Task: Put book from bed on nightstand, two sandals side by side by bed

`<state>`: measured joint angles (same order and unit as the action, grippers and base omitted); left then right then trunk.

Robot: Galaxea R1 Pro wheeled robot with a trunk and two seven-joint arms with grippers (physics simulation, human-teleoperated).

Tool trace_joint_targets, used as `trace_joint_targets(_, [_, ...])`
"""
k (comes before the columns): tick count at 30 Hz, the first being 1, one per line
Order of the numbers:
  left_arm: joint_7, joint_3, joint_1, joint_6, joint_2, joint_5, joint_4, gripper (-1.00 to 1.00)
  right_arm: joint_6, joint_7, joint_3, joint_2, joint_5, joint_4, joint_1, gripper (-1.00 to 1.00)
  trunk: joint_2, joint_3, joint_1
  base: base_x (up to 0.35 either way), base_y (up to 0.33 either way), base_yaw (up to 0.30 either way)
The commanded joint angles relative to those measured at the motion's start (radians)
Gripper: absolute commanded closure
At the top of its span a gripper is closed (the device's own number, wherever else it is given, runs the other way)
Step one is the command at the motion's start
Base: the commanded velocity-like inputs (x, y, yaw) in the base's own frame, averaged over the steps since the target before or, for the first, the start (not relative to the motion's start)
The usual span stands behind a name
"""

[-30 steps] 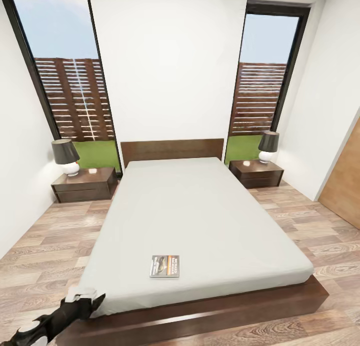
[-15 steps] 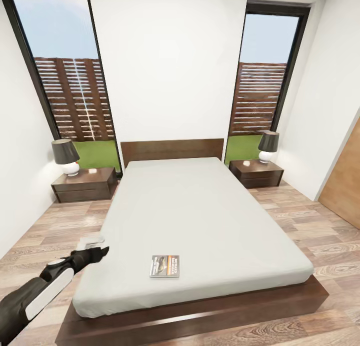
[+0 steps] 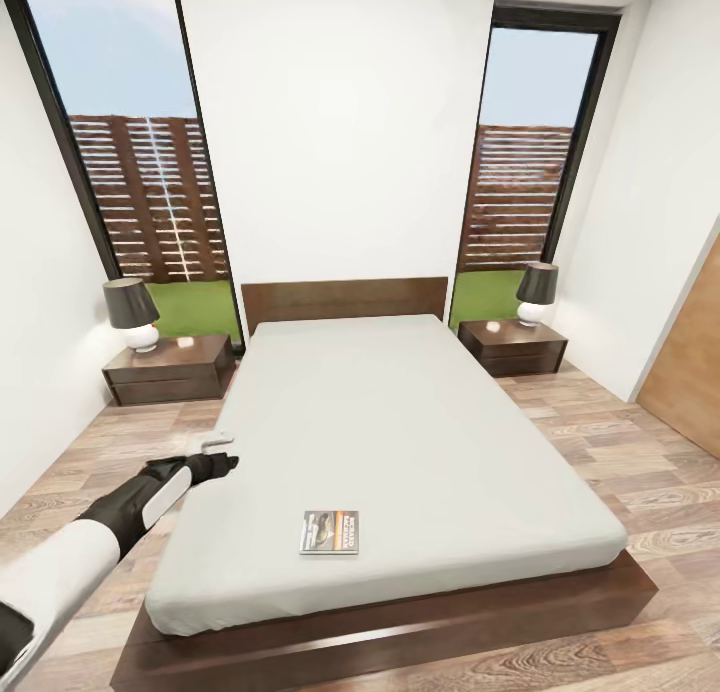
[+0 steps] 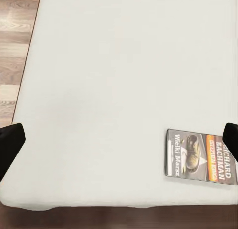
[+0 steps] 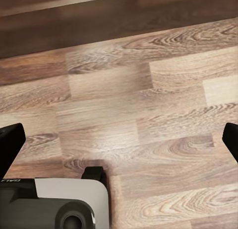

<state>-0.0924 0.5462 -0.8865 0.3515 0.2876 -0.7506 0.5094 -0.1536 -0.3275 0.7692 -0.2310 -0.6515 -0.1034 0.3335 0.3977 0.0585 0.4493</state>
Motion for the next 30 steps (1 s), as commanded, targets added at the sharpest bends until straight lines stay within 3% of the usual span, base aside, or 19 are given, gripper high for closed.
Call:
trace_joint_targets(1, [0.009,0.007,-0.017,0.005,-0.005,-0.006,-0.028,-1.0,-0.003,-0.004,0.009,-0.001,-0.008,0.0,0.001,-1.0,0.002,0.002,0.001,0.0,0.0,0.0])
trace_joint_targets(6, [0.05,0.009,-0.075,0.034,-0.072,0.008,-0.13,-1.0,-0.003,-0.004,0.009,-0.003,-0.008,-0.002,0.001,-1.0,0.002,0.002,0.001,0.0,0.0,0.0])
trace_joint_targets(11, [0.027,0.01,-0.101,0.121,-0.119,0.014,-0.177,-1.0,-0.003,-0.004,0.009,-0.002,-0.008,-0.003,0.001,-1.0,0.002,0.002,0.001,0.0,0.0,0.0])
trace_joint_targets(21, [-0.032,0.011,-0.114,0.218,-0.14,0.016,-0.194,-1.0,-0.003,-0.005,0.008,-0.002,-0.008,-0.004,0.001,-1.0,0.002,0.002,0.001,0.0,0.0,0.0])
trace_joint_targets(30, [-0.044,0.006,-0.116,0.252,-0.143,0.016,-0.194,-1.0,-0.003,-0.005,0.008,-0.001,-0.008,-0.004,0.001,-1.0,0.002,0.002,0.001,0.0,0.0,0.0])
